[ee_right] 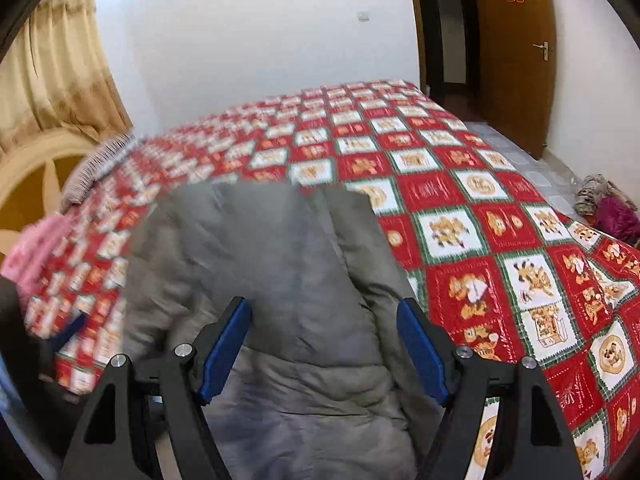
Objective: Fold large clothes
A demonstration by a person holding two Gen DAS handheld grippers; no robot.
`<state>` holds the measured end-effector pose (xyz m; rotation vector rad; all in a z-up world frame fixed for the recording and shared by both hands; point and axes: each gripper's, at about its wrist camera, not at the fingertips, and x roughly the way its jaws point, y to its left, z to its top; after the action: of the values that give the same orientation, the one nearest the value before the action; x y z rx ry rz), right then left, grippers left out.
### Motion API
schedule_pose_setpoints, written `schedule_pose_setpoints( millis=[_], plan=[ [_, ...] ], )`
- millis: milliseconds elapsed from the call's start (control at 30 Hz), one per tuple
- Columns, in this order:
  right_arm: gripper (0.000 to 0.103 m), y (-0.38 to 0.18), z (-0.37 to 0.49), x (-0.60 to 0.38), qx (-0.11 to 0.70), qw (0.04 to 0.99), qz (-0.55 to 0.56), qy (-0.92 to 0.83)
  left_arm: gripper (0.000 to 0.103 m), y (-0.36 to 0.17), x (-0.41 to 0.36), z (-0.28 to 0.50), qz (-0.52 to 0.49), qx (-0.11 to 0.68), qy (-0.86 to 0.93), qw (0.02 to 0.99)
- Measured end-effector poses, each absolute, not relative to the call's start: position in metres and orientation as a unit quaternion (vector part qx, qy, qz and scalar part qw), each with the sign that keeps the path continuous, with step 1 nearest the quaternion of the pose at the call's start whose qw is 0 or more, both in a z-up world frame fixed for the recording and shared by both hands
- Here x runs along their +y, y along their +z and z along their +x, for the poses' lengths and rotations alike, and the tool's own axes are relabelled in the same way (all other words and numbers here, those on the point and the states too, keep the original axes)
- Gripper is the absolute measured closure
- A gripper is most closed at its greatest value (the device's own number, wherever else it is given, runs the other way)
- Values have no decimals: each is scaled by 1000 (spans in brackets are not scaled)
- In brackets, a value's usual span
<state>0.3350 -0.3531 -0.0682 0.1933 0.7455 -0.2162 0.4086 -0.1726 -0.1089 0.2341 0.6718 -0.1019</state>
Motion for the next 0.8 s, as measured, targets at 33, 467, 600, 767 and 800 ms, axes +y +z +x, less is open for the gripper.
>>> schedule_pose_setpoints(
  millis=[33, 467, 600, 767, 800],
  plan=[
    [27, -75, 337, -356, 368, 919, 91, -107, 0, -110, -173, 410, 114, 330, -52, 936],
    [27, -123, 339, -383, 382, 913, 93, -105, 0, -143, -186, 424, 101, 369, -69, 921],
    [27, -132, 340, -386, 388, 911, 94, -103, 0, -149, -188, 424, 97, 369, -70, 922],
    [27, -140, 341, -387, 388, 912, 86, -105, 0, -155, -192, 425, 92, 370, -68, 922],
    [27, -141, 341, -387, 389, 911, 87, -105, 0, -156, -192, 425, 91, 370, -68, 922]
  ],
)
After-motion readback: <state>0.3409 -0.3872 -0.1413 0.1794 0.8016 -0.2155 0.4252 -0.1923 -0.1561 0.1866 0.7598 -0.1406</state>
